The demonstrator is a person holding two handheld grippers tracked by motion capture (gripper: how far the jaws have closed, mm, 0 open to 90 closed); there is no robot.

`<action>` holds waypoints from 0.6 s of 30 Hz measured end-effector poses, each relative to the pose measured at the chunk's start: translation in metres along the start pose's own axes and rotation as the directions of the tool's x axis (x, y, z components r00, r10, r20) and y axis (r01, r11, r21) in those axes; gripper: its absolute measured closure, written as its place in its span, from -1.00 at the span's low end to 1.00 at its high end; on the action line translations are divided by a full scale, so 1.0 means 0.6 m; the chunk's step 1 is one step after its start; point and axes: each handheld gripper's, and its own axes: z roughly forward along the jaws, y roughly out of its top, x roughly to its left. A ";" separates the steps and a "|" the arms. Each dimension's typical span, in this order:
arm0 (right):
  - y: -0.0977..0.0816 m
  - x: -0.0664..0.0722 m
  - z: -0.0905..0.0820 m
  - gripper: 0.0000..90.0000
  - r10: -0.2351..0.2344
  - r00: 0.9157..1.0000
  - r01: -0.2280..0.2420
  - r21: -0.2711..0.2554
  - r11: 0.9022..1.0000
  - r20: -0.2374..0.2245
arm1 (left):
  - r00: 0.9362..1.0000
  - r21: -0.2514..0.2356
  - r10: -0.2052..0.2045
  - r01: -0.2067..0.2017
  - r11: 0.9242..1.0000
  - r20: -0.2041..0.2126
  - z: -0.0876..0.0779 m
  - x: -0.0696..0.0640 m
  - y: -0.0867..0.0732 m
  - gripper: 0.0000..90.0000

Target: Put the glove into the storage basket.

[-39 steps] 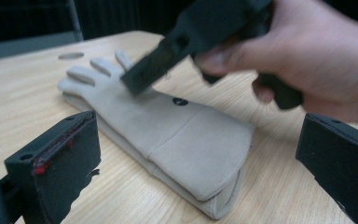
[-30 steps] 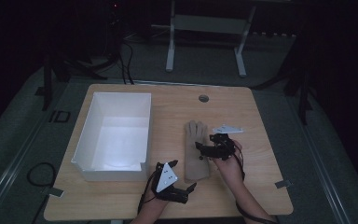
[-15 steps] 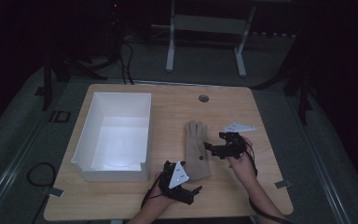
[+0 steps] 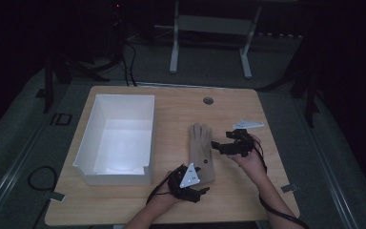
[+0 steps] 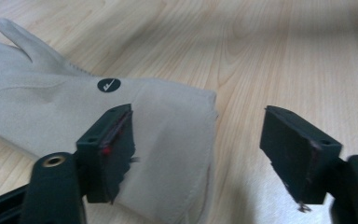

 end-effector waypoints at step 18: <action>0.003 -0.005 0.095 -0.20 0.116 0.993 -0.114 0.068 0.991 -0.021 | 1.000 0.134 0.025 -0.027 0.991 0.012 0.018 0.015 -0.004 0.20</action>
